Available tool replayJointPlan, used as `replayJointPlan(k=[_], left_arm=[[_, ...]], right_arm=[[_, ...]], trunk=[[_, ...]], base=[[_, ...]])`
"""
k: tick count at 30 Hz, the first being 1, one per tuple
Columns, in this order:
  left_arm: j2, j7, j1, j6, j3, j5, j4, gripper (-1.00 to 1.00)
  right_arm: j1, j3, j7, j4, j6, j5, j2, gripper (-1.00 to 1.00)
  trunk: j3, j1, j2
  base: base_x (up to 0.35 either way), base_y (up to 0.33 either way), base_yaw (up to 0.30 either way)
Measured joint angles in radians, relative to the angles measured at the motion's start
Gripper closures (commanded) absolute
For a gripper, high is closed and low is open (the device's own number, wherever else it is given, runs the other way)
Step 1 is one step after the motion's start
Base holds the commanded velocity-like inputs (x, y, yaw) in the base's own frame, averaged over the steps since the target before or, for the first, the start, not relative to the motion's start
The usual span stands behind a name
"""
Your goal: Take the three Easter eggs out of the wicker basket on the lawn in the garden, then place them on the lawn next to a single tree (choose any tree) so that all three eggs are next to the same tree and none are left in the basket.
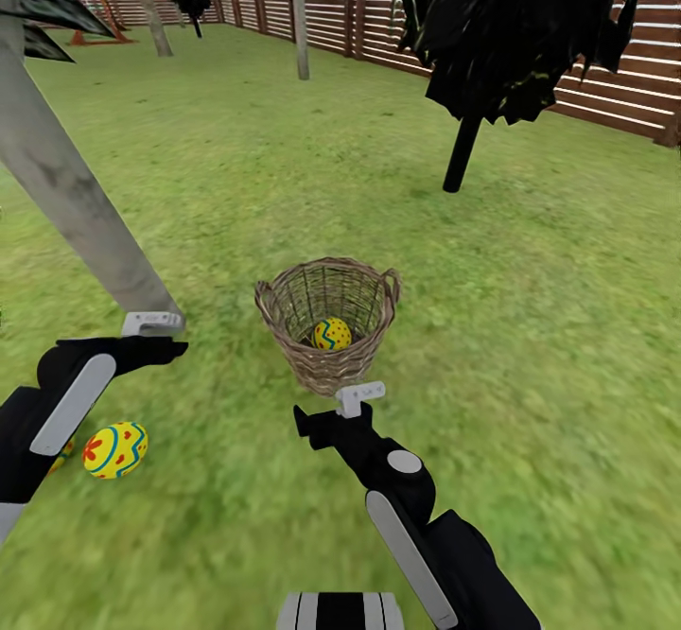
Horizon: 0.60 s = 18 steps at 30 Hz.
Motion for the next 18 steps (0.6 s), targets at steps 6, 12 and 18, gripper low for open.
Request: replayJointPlan(k=[6, 12, 18], left_arm=[[-0.003, 0.002, 0.005, 0.029, 0.003, 0.000, -0.049, -1.00], [-0.014, 0.021, 0.006, 0.069, 0.005, 0.003, -0.125, -1.00], [-0.071, 0.114, 0.007, 0.068, 0.006, 0.002, -0.139, -1.00]], right_arm=[[0.000, -0.008, 0.000, 0.003, 0.005, -0.001, -0.001, -1.00], [0.000, -0.021, -0.002, 0.032, 0.013, 0.000, -0.002, -1.00], [-0.001, -0.057, -0.019, 0.070, 0.011, 0.001, -0.002, -1.00]], trunk=[[0.023, -0.003, 0.001], [0.046, -0.005, 0.003], [0.070, -0.008, 0.004]], base=[[0.000, 0.000, 0.000], [0.000, 0.000, 0.000], [0.000, 0.000, 0.000]])
